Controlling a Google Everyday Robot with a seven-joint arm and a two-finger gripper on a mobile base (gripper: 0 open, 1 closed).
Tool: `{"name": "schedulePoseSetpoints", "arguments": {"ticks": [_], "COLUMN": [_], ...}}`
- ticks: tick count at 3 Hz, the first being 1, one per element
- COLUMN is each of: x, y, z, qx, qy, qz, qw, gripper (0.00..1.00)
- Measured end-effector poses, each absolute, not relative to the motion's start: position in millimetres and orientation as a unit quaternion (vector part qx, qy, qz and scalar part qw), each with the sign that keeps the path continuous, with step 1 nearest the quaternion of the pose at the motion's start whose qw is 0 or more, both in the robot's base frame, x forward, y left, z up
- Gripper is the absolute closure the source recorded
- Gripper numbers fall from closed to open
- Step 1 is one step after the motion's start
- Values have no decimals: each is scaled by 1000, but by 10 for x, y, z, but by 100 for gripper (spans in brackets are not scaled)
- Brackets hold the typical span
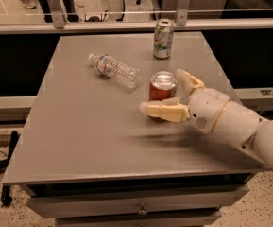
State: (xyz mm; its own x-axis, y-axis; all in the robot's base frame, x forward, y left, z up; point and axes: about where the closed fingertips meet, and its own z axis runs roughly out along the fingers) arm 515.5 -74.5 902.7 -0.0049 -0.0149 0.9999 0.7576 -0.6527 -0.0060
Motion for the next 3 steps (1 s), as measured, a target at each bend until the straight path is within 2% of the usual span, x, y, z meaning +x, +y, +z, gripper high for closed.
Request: {"name": "schedulePoseSetpoints", "arguments": {"ticks": [1, 3], "x": [5082, 4734], "y": [-836, -1364], "z": [9081, 9446], "qx": [-643, -690], "qy": [-285, -285], "qz": [-648, -623], "qw": [292, 232], "gripper": [0, 0]}}
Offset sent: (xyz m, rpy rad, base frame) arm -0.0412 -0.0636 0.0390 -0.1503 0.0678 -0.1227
